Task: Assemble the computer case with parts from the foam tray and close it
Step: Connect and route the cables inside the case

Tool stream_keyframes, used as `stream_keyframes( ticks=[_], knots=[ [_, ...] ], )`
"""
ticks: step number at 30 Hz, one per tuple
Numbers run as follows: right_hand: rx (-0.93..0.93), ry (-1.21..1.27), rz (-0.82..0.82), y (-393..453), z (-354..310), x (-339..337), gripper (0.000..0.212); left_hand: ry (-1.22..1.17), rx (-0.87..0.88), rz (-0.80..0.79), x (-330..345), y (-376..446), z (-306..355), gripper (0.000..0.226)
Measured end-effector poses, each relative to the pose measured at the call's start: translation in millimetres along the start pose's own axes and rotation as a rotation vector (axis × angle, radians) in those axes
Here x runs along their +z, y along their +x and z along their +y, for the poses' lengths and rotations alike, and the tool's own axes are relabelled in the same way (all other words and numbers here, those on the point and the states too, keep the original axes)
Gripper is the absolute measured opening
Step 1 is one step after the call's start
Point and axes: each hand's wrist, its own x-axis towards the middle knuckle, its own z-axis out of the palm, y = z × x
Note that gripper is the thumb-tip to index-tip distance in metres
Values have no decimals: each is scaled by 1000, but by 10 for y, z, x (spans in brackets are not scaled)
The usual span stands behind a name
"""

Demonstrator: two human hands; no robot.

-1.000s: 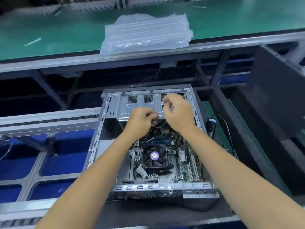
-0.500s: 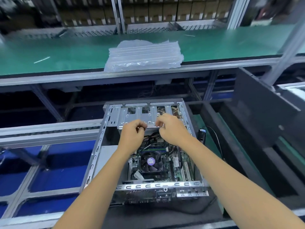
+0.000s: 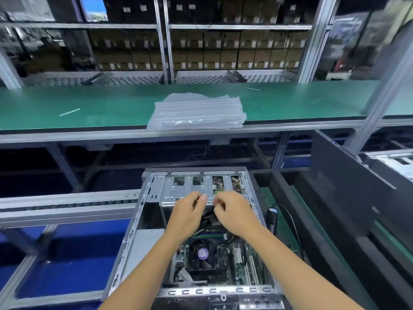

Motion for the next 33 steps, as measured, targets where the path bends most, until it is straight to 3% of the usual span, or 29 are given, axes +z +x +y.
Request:
stream_keyframes(
  ticks=[14, 20, 27, 30, 33],
  knots=[
    [-17, -4, -16, -47, -137, -67, 17, 6, 35, -41, -124, -7, 123, 22],
    [65, 79, 104, -9, 80, -309, 21, 22, 40, -35, -127, -17, 98, 13],
    [172, 90, 265, -27, 418, -685, 23, 28, 68, -106, 209, 76, 344, 39],
    [162, 81, 237, -49, 453, -757, 22, 85, 74, -31, 288, 184, 492, 45],
    [104, 99, 142, -16, 386, -683, 21, 70, -35, 145, 85, 310, 455, 46]
  ],
)
